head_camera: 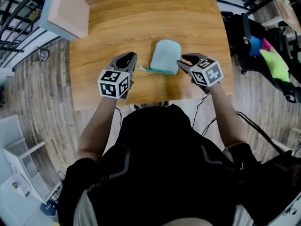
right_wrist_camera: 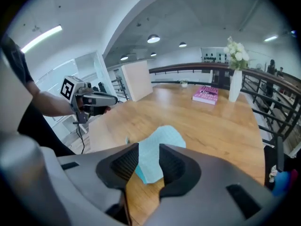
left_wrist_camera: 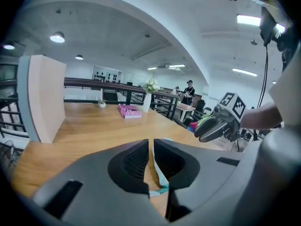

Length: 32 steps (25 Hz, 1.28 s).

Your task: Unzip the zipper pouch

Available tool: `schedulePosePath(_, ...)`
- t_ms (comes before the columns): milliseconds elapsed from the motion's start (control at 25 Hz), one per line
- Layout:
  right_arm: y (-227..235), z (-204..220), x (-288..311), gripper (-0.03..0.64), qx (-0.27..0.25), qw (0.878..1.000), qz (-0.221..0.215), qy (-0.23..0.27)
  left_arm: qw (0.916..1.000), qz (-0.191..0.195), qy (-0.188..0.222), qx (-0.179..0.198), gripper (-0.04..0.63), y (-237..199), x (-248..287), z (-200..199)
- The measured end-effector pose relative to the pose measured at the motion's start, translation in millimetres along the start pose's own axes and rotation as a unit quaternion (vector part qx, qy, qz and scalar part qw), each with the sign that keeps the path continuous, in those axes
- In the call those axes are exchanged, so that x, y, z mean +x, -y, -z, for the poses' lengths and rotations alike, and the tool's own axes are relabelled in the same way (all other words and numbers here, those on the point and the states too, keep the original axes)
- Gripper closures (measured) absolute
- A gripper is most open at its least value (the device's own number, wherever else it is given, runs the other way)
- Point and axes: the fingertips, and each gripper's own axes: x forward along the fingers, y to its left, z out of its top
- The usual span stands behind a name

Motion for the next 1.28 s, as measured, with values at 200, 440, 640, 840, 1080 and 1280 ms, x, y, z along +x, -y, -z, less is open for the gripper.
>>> schedulePosePath(200,5.9,-58.0,-49.0,0.471,0.003,0.995,0.043,0.085,0.9978,-0.003,0.063,0.019,0.558,-8.1,-26.8,-58.0)
schedulePosePath(440,0.9,-117.8,-114.7,0.472,0.002,0.978,0.085,0.189,0.9916,-0.013,0.111,0.066,0.551,-2.2,-62.9,-112.8)
schedulePosePath(640,-8.1,-155.8,-159.0,0.476,-0.005,0.962,0.111,0.25,0.9854,0.005,0.156,0.068,0.546,10.2,-95.1,-156.2)
schedulePosePath(840,-23.2,-187.8,-196.2,0.516,-0.015,0.942,0.129,0.31,0.979,-0.008,0.183,0.089,0.546,14.5,-118.1,-185.7)
schedulePosePath(1080,-37.0,-211.6,-223.5,0.606,-0.029,0.921,0.152,0.358,0.9754,-0.009,0.209,0.07,0.549,15.6,-133.7,-200.7)
schedulePosePath(1280,-38.2,-217.3,-232.3,0.607,-0.031,0.913,0.174,0.367,0.9684,-0.027,0.239,0.068,0.561,15.9,-145.5,-213.3)
